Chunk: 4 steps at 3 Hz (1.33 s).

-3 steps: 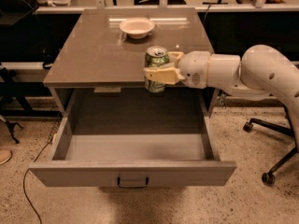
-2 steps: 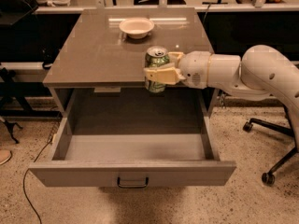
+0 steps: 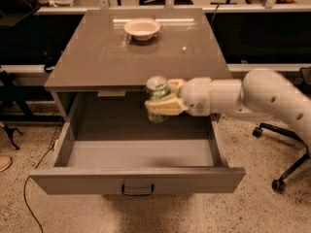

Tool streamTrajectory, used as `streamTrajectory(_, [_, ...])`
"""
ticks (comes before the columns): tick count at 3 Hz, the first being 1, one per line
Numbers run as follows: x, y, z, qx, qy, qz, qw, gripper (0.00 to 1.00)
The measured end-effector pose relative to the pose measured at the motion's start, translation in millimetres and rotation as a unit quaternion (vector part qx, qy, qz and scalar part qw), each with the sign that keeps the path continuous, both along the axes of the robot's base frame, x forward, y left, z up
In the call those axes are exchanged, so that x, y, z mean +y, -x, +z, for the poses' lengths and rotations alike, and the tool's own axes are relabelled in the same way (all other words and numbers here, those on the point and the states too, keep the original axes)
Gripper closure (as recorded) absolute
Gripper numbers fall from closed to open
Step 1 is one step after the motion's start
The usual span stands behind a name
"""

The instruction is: Place green can into top drawer

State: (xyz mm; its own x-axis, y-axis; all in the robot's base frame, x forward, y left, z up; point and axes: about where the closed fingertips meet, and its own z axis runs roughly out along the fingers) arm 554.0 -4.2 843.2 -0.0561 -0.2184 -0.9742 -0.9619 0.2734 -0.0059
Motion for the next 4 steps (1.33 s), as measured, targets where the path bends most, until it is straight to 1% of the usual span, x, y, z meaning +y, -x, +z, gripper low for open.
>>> streamTrajectory(1, [20.1,6.4,-36.4,0.016,-0.003,0.002,0.9999,1.00])
streamTrajectory(2, [50.4,5.4,-71.1,0.024,-0.010,-0.013,0.9996,1.00])
streamTrajectory(3, [79.5,-8.0,-102.4,0.017,-0.003,-0.048,0.9987,1.00])
streamTrajectory(4, [100.7,-21.2,-126.9,0.017,0.002,-0.074,0.9971,0.83])
